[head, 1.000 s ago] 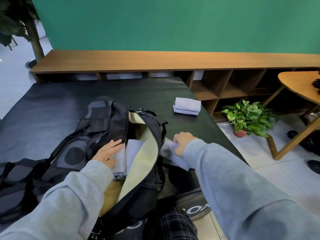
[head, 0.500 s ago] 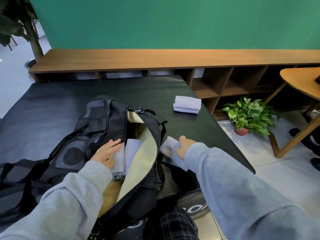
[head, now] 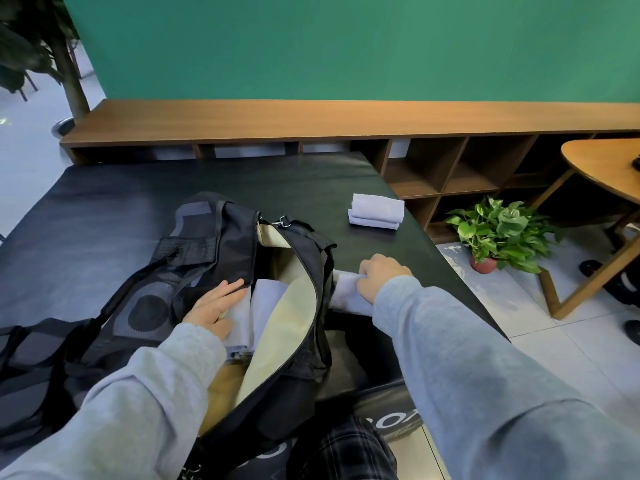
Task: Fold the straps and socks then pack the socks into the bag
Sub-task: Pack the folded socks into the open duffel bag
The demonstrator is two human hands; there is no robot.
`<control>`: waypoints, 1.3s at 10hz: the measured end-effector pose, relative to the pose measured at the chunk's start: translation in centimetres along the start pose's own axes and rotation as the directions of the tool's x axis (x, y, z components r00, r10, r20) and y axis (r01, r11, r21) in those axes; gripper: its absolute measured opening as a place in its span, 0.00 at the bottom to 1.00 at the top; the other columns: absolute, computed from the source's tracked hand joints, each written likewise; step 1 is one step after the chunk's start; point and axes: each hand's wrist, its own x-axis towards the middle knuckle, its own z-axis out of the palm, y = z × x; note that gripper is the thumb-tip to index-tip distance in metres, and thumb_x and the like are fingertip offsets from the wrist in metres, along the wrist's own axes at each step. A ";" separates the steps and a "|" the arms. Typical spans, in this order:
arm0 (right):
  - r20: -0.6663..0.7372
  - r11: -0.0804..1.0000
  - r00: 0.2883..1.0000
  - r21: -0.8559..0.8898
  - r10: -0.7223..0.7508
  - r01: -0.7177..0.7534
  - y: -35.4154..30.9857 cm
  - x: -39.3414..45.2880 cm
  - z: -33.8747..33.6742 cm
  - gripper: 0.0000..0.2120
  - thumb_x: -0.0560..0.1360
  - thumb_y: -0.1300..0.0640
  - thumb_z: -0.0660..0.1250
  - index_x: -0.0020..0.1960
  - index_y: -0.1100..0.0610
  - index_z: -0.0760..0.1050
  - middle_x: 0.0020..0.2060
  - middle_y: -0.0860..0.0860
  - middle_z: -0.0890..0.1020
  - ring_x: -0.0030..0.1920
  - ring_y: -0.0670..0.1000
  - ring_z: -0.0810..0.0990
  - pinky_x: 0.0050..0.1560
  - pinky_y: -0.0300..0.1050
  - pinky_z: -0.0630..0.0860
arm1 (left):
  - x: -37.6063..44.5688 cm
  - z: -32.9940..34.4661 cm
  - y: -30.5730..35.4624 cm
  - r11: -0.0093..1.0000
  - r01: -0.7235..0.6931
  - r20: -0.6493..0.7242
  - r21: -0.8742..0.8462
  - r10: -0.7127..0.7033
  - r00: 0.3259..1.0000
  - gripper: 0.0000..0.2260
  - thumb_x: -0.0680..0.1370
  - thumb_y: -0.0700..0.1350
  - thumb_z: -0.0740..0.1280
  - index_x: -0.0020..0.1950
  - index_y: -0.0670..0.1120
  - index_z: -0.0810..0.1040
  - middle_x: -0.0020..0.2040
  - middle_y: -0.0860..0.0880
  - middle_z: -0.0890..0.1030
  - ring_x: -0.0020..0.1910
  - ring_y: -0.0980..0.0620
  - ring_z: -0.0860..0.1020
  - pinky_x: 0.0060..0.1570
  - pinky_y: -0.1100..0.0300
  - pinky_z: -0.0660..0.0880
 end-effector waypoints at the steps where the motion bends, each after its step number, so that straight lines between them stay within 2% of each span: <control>1: 0.042 0.999 0.999 -0.034 0.006 -0.004 -0.1 0.2 0.7 0.16 0.76 0.57 0.54 0.62 0.54 0.69 0.59 0.52 0.71 0.59 0.55 0.71 0.56 0.49 0.67 | -0.1 0.0 0.0 1.000 0.010 0.000 -0.007 -0.010 1.000 0.36 0.63 0.42 0.49 0.73 0.38 0.57 0.67 0.56 0.56 0.72 0.55 0.49 0.61 0.74 0.42; 2: 0.117 0.992 0.992 0.109 0.043 -0.055 0.2 0.5 1.8 0.18 0.74 0.55 0.57 0.64 0.54 0.65 0.54 0.51 0.74 0.53 0.55 0.74 0.54 0.48 0.70 | -0.4 0.1 0.4 0.998 0.045 -0.029 -0.049 -0.047 0.998 0.35 0.63 0.42 0.49 0.72 0.38 0.60 0.67 0.55 0.58 0.70 0.57 0.51 0.62 0.74 0.43; 3: 0.168 0.979 0.982 0.167 0.087 -0.115 0.7 0.6 2.0 0.34 0.69 0.46 0.63 0.73 0.50 0.56 0.61 0.51 0.73 0.60 0.56 0.73 0.60 0.53 0.70 | -0.4 0.1 0.6 0.997 0.048 -0.045 -0.062 -0.050 0.998 0.35 0.63 0.42 0.50 0.72 0.39 0.61 0.66 0.58 0.57 0.70 0.58 0.51 0.62 0.74 0.43; 4: 0.160 0.985 0.978 0.082 0.136 -0.150 1.1 0.2 2.1 0.36 0.66 0.43 0.64 0.71 0.50 0.58 0.61 0.52 0.74 0.61 0.57 0.72 0.60 0.51 0.69 | -0.6 0.1 0.7 0.996 0.052 -0.026 -0.071 -0.054 0.998 0.26 0.72 0.38 0.54 0.72 0.39 0.62 0.66 0.57 0.58 0.70 0.58 0.51 0.61 0.75 0.43; 5: 0.100 0.993 0.989 0.048 0.105 -0.110 0.5 -1.0 2.8 0.23 0.68 0.47 0.66 0.59 0.53 0.67 0.56 0.51 0.76 0.57 0.56 0.72 0.53 0.47 0.66 | -0.7 0.0 0.8 0.996 0.055 -0.027 -0.074 -0.057 0.998 0.31 0.67 0.41 0.52 0.71 0.39 0.63 0.66 0.57 0.59 0.71 0.55 0.52 0.61 0.75 0.43; 6: -0.096 0.995 0.991 0.046 0.092 -0.088 -0.1 -3.0 4.1 0.17 0.69 0.48 0.65 0.55 0.54 0.67 0.54 0.50 0.73 0.59 0.54 0.69 0.53 0.45 0.63 | -0.7 0.3 0.8 0.995 0.087 -0.038 -0.052 -0.089 0.995 0.26 0.72 0.34 0.54 0.72 0.40 0.62 0.69 0.56 0.59 0.75 0.51 0.52 0.63 0.74 0.43; 7: -0.267 0.980 0.956 0.181 0.124 -0.077 -0.2 -6.0 5.5 0.17 0.70 0.46 0.66 0.50 0.52 0.63 0.50 0.47 0.70 0.60 0.52 0.68 0.57 0.42 0.61 | -0.8 0.5 1.3 0.992 0.124 -0.098 -0.024 -0.126 0.987 0.30 0.72 0.25 0.54 0.73 0.43 0.62 0.73 0.53 0.59 0.75 0.52 0.52 0.63 0.73 0.44; 8: -0.288 0.931 0.947 0.364 0.145 -0.032 -0.4 -8.7 5.6 0.18 0.69 0.49 0.69 0.47 0.52 0.59 0.42 0.45 0.70 0.49 0.52 0.73 0.51 0.38 0.59 | -1.1 0.3 1.7 0.993 0.115 -0.106 0.006 -0.114 0.988 0.31 0.72 0.25 0.54 0.73 0.45 0.61 0.75 0.52 0.57 0.75 0.52 0.51 0.63 0.74 0.44; 9: -0.304 0.846 0.934 0.534 0.187 0.005 -0.6 -10.8 5.1 0.17 0.70 0.56 0.69 0.49 0.52 0.61 0.38 0.43 0.69 0.45 0.51 0.70 0.46 0.38 0.63 | -1.2 -0.4 2.1 0.994 0.106 -0.050 -0.004 -0.106 0.993 0.30 0.73 0.25 0.54 0.73 0.43 0.59 0.76 0.49 0.55 0.76 0.50 0.49 0.69 0.66 0.45; 10: -0.334 0.761 0.923 0.645 0.193 0.074 -1.1 -12.2 4.6 0.20 0.69 0.57 0.72 0.57 0.54 0.67 0.41 0.42 0.69 0.49 0.52 0.73 0.49 0.43 0.72 | -1.9 -1.0 3.0 0.991 0.118 -0.029 -0.059 -0.120 0.992 0.29 0.73 0.24 0.52 0.73 0.40 0.57 0.76 0.46 0.55 0.76 0.48 0.49 0.72 0.61 0.46; 11: -0.396 0.757 0.912 0.627 0.105 0.185 -1.7 -12.9 3.6 0.24 0.68 0.57 0.75 0.60 0.55 0.70 0.46 0.44 0.73 0.51 0.52 0.74 0.54 0.49 0.74 | -3.2 -1.3 4.3 0.990 0.085 -0.153 -0.110 -0.102 0.983 0.26 0.76 0.24 0.52 0.72 0.38 0.60 0.74 0.45 0.58 0.74 0.49 0.55 0.63 0.73 0.50; 12: -0.457 0.758 0.889 0.591 0.032 0.276 -2.8 -13.4 2.7 0.22 0.68 0.59 0.74 0.59 0.55 0.71 0.46 0.43 0.71 0.51 0.52 0.74 0.55 0.51 0.74 | -4.4 -1.6 5.1 0.981 0.117 -0.256 -0.153 -0.154 0.954 0.19 0.81 0.33 0.53 0.70 0.46 0.65 0.70 0.53 0.66 0.67 0.55 0.65 0.57 0.69 0.64; 13: -0.554 0.766 0.832 0.524 -0.027 0.373 -4.5 -13.8 1.9 0.18 0.68 0.62 0.72 0.56 0.57 0.73 0.41 0.40 0.68 0.47 0.49 0.72 0.49 0.45 0.73 | -5.4 -2.4 5.2 0.969 0.116 -0.274 -0.219 -0.175 0.946 0.22 0.80 0.33 0.55 0.71 0.51 0.60 0.70 0.55 0.64 0.62 0.64 0.62 0.43 0.83 0.64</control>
